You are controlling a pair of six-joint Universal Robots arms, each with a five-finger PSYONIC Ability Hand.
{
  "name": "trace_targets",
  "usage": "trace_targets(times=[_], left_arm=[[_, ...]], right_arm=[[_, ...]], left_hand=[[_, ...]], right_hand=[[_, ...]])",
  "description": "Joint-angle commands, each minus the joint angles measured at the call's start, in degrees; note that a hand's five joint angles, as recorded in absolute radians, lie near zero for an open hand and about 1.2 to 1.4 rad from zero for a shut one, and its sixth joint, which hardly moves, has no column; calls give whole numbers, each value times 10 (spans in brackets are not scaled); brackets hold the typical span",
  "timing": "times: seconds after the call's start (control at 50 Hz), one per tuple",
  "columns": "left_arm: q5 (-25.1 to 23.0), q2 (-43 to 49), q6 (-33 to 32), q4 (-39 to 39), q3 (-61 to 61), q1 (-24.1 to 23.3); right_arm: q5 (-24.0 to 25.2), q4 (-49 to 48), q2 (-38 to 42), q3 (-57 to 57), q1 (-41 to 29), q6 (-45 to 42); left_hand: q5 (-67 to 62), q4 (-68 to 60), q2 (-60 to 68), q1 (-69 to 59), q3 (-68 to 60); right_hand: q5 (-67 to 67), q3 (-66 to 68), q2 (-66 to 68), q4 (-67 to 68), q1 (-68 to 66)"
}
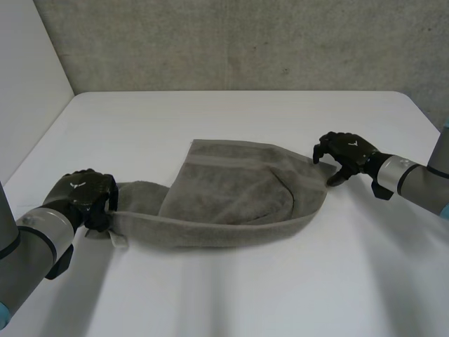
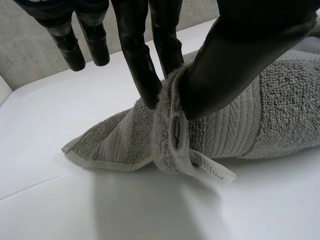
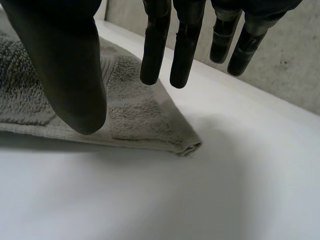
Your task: Fold the towel.
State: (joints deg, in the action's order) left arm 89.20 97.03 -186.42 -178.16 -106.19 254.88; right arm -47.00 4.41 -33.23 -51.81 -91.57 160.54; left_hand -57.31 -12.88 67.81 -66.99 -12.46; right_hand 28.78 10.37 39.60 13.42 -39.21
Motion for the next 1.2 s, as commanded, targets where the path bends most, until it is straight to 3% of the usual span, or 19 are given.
trace_targets(times=[0.02,0.48,0.58,0.62,0.66,0.86,0.98,1.2], left_arm=[[0,2,0,0,0,1],[0,4,0,-3,-3,1],[0,4,0,-3,-6,1],[0,4,0,-3,-6,1],[0,4,0,-3,-6,1],[0,-3,0,-3,-6,2],[0,-7,0,-3,-6,1],[0,-36,0,1,2,3]], right_arm=[[2,-2,20,19,0,52],[-7,7,52,43,-3,55],[-7,7,58,46,-3,53],[-7,7,59,45,-3,52],[-7,8,58,45,-3,51],[2,20,45,48,-4,50],[6,21,10,32,-4,50],[10,21,-148,-44,5,50]], left_hand=[[7,29,-12,4,25],[14,29,-19,11,25],[14,29,-19,11,25],[14,29,-19,11,25],[14,29,-19,11,25],[14,29,-19,11,25],[14,29,-19,11,25],[13,29,-17,9,25]], right_hand=[[16,-4,8,-34,-12],[46,-4,38,-34,-42],[182,-4,174,-34,-178],[338,-4,330,-34,-334],[399,-4,391,-34,-394],[412,-4,404,-34,-408],[412,-4,404,-34,-408],[412,-4,404,-34,-408]])
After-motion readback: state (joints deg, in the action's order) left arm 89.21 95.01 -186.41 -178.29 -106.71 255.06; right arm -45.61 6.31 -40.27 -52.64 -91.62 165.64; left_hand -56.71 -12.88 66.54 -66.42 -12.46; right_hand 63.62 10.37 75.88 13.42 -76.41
